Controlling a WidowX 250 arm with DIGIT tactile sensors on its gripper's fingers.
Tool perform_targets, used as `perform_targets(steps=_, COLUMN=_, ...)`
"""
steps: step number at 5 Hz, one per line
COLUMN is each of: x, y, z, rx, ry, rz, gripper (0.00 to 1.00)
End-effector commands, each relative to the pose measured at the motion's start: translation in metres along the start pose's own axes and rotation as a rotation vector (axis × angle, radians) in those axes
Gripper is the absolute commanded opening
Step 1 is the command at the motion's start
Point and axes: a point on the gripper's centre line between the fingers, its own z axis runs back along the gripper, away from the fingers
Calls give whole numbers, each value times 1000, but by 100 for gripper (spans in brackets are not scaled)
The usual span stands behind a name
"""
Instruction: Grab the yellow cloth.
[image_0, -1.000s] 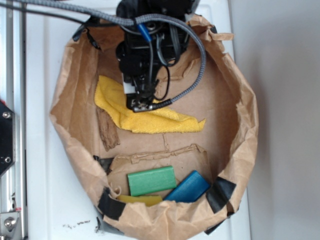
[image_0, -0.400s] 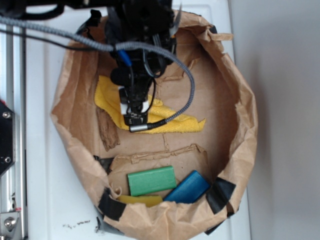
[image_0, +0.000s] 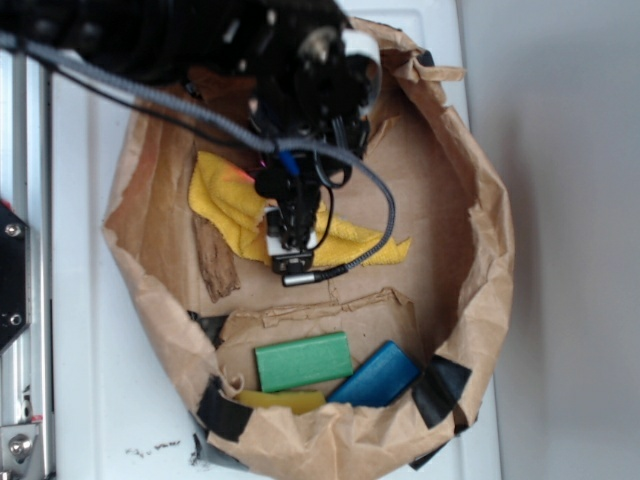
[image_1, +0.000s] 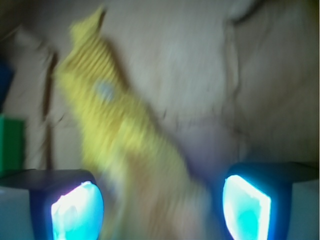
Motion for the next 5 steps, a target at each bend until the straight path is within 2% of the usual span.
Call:
perform_targets(steps=1, x=17, y=-4, z=23, rx=21, ry=-45, rz=52, gripper=0)
perform_targets(steps=2, x=16, y=-14, z=54, rx=-21, ry=-17, rz=67, gripper=0)
perform_targets(steps=3, x=11, y=-21, z=93, rx=-16, ry=-18, rz=78, gripper=0)
perform_targets(steps=4, x=5, y=-28, z=117, rx=56, ry=-5, rz=56, gripper=0)
perform_targets(steps=5, x=-3, y=-30, z=138, rx=74, ry=-140, rz=95, gripper=0)
